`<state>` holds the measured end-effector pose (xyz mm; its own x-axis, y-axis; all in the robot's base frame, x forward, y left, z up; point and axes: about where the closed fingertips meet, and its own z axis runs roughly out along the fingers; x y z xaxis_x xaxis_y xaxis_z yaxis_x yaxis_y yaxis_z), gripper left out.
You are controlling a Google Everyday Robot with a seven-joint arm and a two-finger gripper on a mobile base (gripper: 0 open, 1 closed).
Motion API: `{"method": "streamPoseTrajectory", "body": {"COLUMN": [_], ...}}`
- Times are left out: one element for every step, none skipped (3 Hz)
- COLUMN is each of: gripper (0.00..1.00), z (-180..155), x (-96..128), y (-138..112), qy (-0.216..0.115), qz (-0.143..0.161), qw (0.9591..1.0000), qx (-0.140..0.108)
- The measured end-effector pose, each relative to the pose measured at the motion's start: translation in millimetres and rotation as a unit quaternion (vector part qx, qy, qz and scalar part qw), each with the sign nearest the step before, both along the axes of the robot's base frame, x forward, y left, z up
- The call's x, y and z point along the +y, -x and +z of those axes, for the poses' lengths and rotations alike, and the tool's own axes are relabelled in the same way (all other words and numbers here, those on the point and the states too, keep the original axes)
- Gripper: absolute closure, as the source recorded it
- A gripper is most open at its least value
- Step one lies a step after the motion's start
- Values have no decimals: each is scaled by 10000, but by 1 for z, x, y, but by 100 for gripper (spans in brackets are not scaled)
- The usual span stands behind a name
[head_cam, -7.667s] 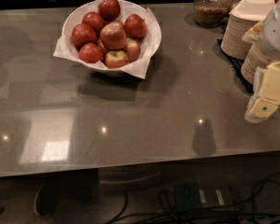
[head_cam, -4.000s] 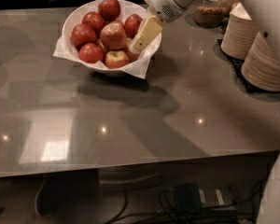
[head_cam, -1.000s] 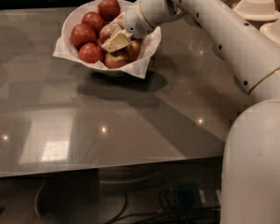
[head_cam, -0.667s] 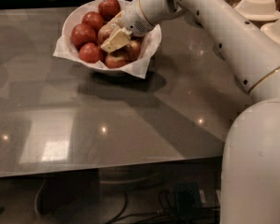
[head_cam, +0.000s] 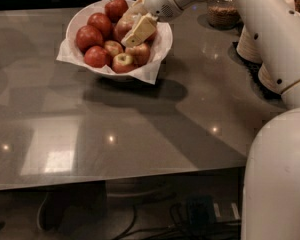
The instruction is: Pick apple from white bowl
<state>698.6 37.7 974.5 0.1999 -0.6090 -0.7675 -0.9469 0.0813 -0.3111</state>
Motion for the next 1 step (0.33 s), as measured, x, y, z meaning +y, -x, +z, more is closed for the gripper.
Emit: {"method": "streamPoseTrajectory", "body": {"gripper": [100], "z": [27], "x": [-24], "y": [13], "qy": [166], "qz": [42], "qw": [9997], "qx": [-145]}}
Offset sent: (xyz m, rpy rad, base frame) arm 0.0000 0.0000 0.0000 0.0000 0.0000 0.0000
